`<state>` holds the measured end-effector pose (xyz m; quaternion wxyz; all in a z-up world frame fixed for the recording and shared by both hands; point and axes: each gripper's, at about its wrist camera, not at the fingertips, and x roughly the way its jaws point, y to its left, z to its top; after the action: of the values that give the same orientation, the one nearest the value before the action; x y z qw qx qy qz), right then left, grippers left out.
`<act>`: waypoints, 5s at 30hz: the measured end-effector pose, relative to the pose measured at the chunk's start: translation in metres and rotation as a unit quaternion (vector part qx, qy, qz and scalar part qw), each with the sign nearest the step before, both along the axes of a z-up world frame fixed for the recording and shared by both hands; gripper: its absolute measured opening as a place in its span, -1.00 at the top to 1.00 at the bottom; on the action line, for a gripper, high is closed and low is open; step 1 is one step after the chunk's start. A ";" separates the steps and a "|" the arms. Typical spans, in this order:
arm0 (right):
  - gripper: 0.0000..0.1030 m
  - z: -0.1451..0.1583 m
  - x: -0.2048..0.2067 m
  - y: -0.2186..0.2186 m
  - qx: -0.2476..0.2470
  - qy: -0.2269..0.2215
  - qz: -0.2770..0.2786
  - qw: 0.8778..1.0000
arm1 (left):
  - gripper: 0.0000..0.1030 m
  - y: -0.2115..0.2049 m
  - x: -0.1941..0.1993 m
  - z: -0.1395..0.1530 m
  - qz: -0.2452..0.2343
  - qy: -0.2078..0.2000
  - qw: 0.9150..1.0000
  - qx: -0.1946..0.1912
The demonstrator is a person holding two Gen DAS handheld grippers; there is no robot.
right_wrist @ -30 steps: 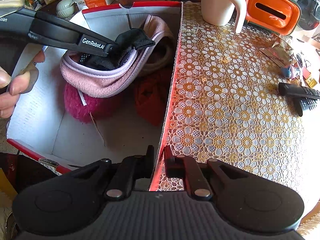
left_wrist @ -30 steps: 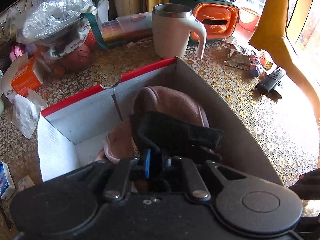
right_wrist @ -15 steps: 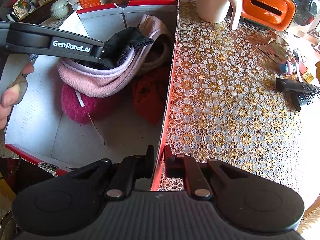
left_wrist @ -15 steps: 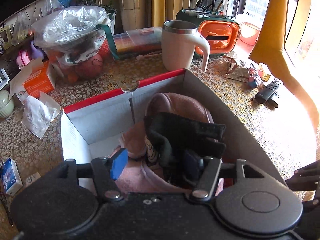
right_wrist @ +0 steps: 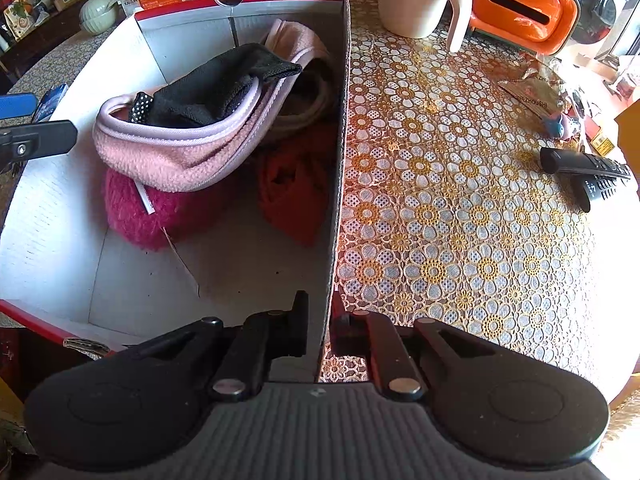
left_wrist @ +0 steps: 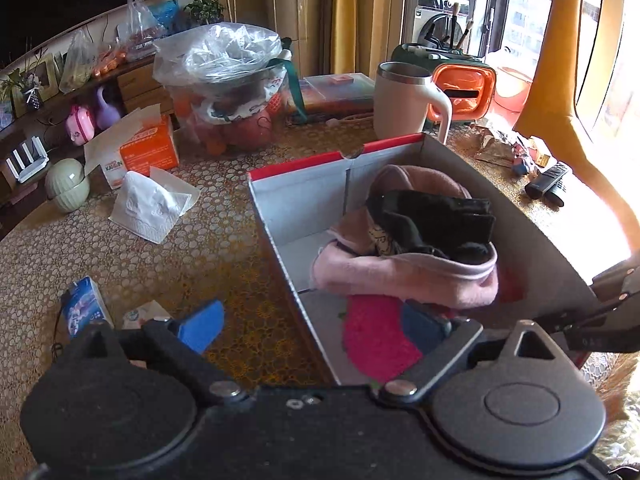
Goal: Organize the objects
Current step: 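Open the left gripper to drop the black cloth onto the pouch, then move the left gripper to the black USB cable and grasp it, then carry the black cable with the left gripper into the shoebox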
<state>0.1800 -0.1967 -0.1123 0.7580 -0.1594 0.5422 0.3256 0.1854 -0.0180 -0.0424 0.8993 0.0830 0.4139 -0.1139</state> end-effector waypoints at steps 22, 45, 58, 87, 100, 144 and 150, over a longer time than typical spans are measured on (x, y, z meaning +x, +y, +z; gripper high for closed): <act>0.83 -0.002 0.000 0.008 0.007 0.008 -0.005 1.000 | -0.99 0.154 0.004 -0.015 0.172 0.004 0.985 0.013; 0.82 -0.006 0.007 0.007 0.010 0.025 -0.015 1.000 | -0.82 0.242 0.055 -0.083 0.299 0.082 0.951 0.007; 0.82 -0.011 0.008 0.008 0.009 0.033 -0.020 0.999 | -0.25 0.253 0.065 -0.088 0.321 0.083 0.943 -0.022; 0.83 0.000 0.009 0.002 0.036 0.008 -0.021 0.999 | 0.68 0.185 0.011 -0.023 0.236 0.072 0.969 -0.022; 0.84 0.014 0.008 -0.008 0.058 0.001 -0.019 0.998 | 0.68 0.107 -0.005 0.027 0.132 0.042 0.990 -0.034; 0.87 0.021 0.005 -0.016 0.083 -0.011 -0.014 0.996 | 0.19 -0.005 0.009 0.003 0.027 0.083 0.996 0.021; 0.87 0.021 0.005 -0.016 0.083 -0.011 -0.014 0.996 | 0.72 -0.002 0.009 -0.001 0.024 0.096 0.995 0.004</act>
<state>0.1845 -0.2128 -0.0916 0.7789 -0.0913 0.5073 0.3572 0.1944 -0.0199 -0.0437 0.8576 0.0657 0.5006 -0.0982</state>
